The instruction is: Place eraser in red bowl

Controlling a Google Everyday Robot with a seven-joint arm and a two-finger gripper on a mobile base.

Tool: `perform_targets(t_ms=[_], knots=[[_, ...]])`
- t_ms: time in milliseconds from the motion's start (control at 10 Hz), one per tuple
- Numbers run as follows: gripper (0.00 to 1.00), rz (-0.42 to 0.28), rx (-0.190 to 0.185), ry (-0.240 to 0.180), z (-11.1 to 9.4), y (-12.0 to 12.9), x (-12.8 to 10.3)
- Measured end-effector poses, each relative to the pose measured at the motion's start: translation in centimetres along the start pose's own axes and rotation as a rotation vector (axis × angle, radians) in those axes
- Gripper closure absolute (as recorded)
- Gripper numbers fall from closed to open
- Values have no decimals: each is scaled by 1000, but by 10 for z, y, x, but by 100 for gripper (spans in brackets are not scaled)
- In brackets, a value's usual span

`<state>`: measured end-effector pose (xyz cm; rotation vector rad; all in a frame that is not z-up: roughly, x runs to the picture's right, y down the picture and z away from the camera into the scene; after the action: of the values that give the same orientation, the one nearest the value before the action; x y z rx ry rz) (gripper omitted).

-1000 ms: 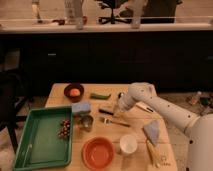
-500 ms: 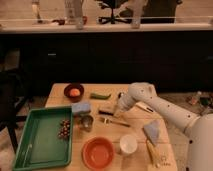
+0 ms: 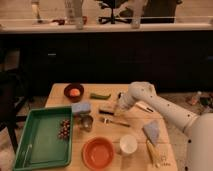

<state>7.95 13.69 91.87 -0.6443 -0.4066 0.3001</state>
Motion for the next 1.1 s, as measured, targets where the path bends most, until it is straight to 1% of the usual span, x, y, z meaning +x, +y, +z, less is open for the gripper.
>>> perform_targets(t_ms=[100,200,400,600,900,1000,1100], knots=[[100,-14,-2,-3,-7,-3,-2],[100,-33,-2,-14,-16,-6,-9],[100,-76,-1,-46,-31,-10,-17],[100,-185,-33,-88,-47,-12,-24],[100,-310,-76,-120,-61,-14,-35],[100,-330,-85,-123,-64,-13,-36],[100,-368,-94,-135,-70,-12,-41]])
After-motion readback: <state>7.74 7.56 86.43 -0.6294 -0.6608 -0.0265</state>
